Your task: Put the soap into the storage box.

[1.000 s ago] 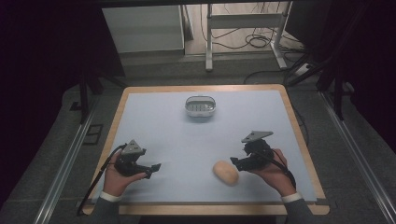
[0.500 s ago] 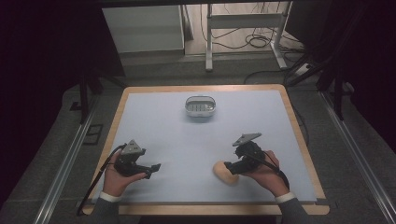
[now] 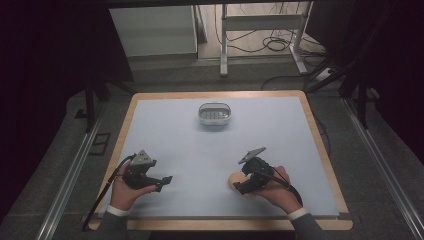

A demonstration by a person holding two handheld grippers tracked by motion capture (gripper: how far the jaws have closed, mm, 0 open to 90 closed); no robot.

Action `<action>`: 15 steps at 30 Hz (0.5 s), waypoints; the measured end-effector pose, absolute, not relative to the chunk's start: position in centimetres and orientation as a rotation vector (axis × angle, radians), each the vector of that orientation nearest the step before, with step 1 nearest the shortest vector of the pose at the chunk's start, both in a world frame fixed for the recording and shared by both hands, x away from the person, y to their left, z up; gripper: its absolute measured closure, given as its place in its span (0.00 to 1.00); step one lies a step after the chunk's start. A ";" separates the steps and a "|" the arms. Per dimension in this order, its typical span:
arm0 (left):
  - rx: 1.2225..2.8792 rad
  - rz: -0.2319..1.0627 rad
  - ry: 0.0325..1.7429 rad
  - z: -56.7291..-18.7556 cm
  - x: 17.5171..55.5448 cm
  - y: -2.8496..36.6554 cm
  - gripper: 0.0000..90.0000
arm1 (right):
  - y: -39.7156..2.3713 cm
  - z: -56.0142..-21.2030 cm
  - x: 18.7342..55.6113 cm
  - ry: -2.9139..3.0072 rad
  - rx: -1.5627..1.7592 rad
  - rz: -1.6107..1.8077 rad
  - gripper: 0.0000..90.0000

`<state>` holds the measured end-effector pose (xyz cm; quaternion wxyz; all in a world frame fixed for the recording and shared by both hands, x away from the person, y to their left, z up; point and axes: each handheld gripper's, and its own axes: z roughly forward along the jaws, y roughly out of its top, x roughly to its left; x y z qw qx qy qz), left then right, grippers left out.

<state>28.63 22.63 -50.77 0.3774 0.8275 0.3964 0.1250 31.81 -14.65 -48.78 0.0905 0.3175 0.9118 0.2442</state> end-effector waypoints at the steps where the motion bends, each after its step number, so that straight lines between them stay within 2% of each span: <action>1: 2.116 0.319 1.013 -50.8 28.6 22.6 0.12 | -14.5 -48.9 31.7 2.716 0.938 0.712 0.24; 12: 2.118 0.317 1.012 -50.8 28.6 22.6 0.12 | -13.5 -50.6 31.1 2.767 0.920 0.621 0.26; 15: 2.119 0.317 1.011 -50.8 28.7 22.6 0.12 | -13.3 -50.8 31.2 2.768 0.913 0.598 0.29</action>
